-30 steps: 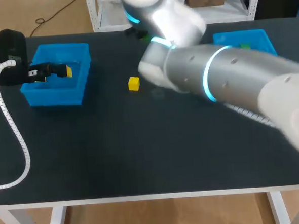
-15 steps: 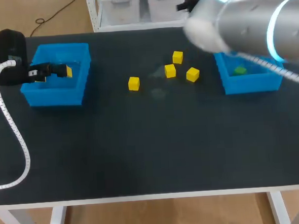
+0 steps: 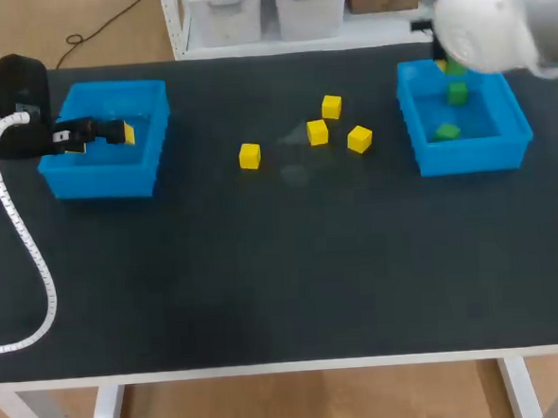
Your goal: Put the green cubes in the right bin and the yellow cubes in the left bin.
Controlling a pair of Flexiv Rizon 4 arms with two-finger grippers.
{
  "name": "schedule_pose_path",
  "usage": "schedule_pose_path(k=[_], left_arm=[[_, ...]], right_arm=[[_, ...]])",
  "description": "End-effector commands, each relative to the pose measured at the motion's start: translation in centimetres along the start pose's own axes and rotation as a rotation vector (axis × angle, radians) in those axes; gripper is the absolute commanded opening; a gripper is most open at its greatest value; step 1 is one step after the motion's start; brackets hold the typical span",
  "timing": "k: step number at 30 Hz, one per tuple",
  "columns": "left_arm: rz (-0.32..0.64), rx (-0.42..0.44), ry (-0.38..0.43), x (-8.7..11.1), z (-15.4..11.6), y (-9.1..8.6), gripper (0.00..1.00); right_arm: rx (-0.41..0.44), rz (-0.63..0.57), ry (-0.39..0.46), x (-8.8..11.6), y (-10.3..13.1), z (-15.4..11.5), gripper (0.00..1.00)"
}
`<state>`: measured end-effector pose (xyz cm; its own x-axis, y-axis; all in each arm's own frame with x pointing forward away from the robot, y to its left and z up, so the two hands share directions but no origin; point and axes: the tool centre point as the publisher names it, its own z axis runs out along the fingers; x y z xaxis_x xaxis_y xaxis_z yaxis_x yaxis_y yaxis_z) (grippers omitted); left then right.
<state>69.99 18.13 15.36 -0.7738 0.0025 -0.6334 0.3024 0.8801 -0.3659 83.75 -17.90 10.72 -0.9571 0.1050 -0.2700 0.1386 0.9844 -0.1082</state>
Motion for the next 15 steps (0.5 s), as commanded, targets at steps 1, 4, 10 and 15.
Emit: schedule_pose_path(k=[1,4,10,15], left_arm=[[0.0,0.004,-0.001,0.0,0.1,0.1,1.0],[0.0,0.004,-0.001,0.0,0.1,0.1,1.0],[0.0,0.004,-0.001,0.0,0.1,0.1,1.0],[0.0,0.004,-0.001,0.0,0.1,0.1,1.0]], right_arm=[[-0.013,0.002,-0.343,3.6,-1.4,1.4,0.0],[-0.015,0.004,-0.331,3.6,-1.2,1.9,0.0],[-0.014,0.002,-0.319,3.1,-0.7,2.7,0.0],[-0.012,0.009,-0.312,2.7,-0.5,3.1,0.0]])
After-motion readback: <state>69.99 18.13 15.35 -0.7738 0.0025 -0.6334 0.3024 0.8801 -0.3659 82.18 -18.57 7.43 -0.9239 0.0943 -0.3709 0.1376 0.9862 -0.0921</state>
